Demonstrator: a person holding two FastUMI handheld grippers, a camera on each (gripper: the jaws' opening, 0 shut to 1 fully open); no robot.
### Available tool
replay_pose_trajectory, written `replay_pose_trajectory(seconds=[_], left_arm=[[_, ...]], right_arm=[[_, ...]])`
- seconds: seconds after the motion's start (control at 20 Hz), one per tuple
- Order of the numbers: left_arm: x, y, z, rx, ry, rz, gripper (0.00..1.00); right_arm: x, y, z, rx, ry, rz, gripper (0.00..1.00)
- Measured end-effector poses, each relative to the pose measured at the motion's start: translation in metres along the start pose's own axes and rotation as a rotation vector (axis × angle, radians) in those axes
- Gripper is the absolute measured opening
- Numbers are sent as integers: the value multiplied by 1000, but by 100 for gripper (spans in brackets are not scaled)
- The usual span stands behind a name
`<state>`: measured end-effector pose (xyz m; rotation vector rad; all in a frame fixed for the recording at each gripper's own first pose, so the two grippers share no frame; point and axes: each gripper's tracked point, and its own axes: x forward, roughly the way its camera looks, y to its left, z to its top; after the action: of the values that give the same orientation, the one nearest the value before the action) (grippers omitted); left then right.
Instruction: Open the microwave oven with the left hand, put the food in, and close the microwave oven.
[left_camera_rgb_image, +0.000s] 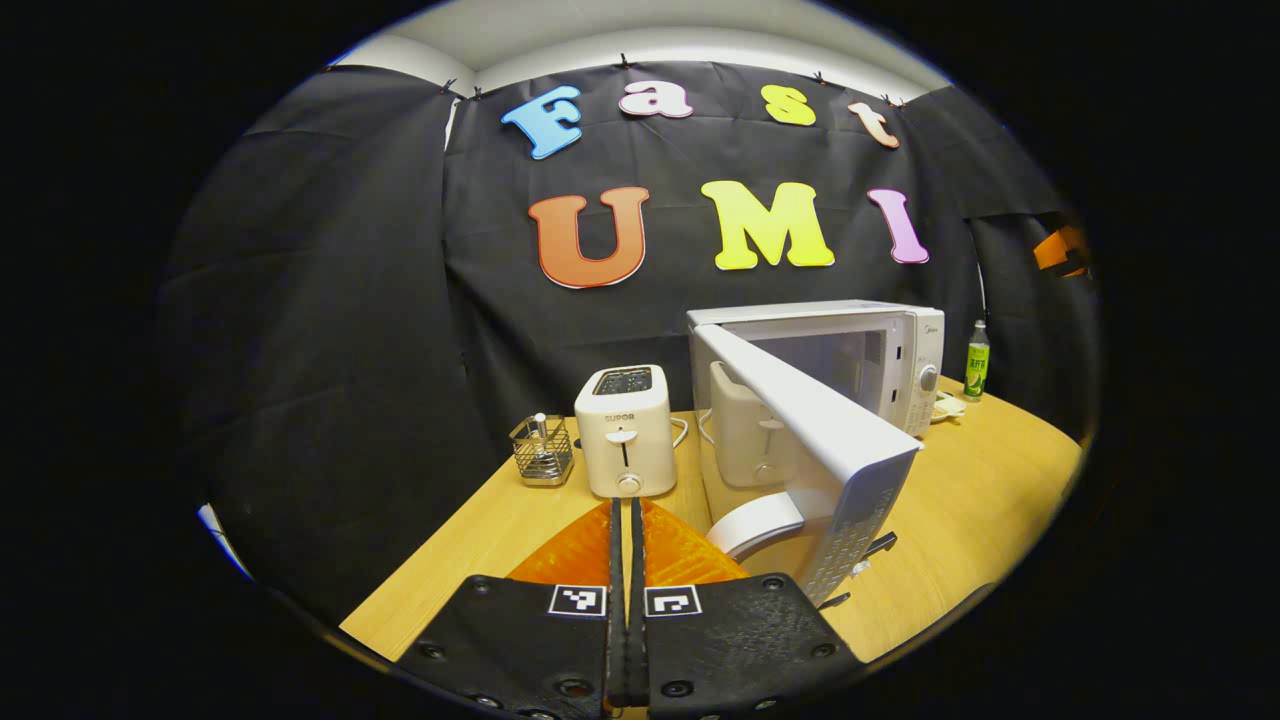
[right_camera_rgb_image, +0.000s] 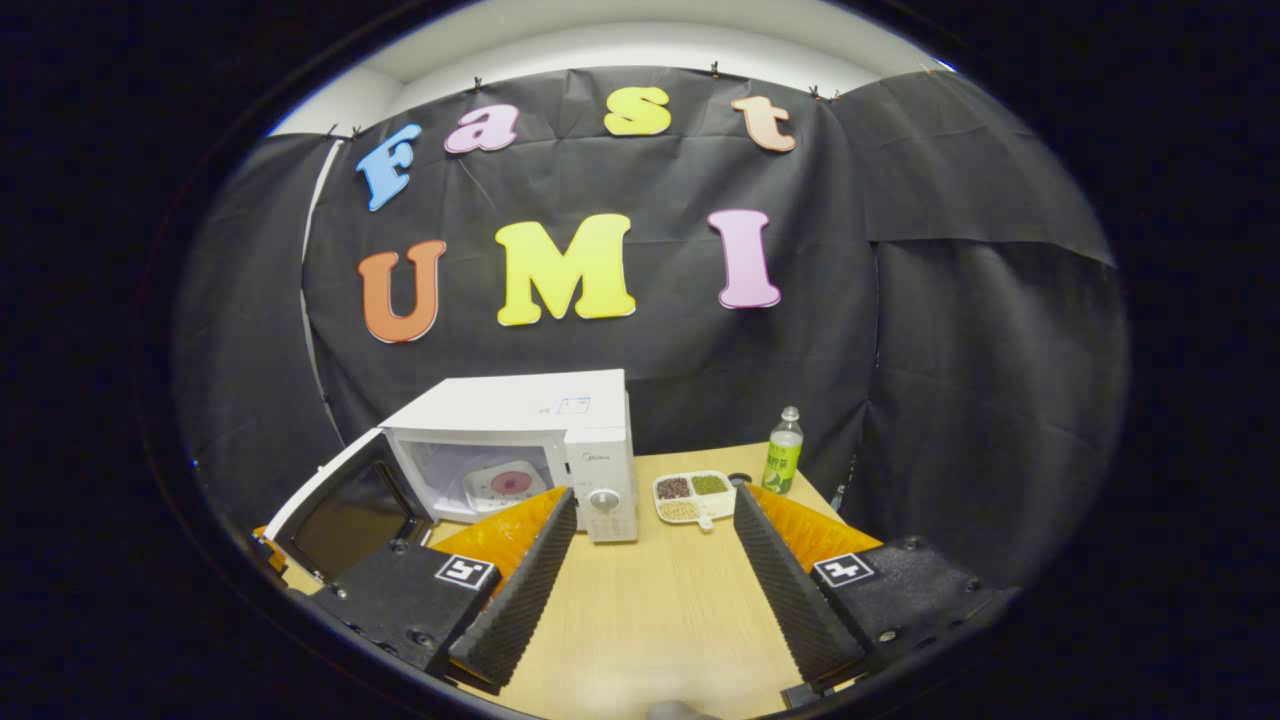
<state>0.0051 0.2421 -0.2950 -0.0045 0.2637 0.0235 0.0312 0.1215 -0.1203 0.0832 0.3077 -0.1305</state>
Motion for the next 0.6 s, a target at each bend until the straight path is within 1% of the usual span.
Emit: replay_pose_trajectory(seconds=[0.1, 0.15, 0.2, 0.25, 0.3, 0.35, 0.4, 0.45, 0.6], left_arm=[[-1, -16, 2, -2, 1, -20, 0], [-1, -24, 2, 1, -2, -28, 0], [-1, -32, 3, 7, -2, -37, 0], [-2, -41, 4, 12, -2, -49, 0], [-2, -52, 5, 15, -5, -62, 0], [-1, -62, 6, 17, -5, -75, 0], [-1, -75, 7, 19, -6, -93, 0], [0, -87, 8, 23, -9, -110, 0], [7, -123, 15, 39, -19, -153, 0]], right_arm=[[3, -2, 1, -8, -1, 8, 100], [3, -2, 3, -7, -3, 15, 92], [4, -2, 5, -10, -6, 21, 100], [6, -4, 6, -12, -5, 24, 92], [7, -6, 6, -12, -3, 28, 100], [8, -8, 7, -10, -4, 33, 100], [9, -11, 8, -8, -3, 33, 92], [9, -13, 9, -6, -4, 37, 100], [11, -22, 12, -7, -8, 39, 100]])
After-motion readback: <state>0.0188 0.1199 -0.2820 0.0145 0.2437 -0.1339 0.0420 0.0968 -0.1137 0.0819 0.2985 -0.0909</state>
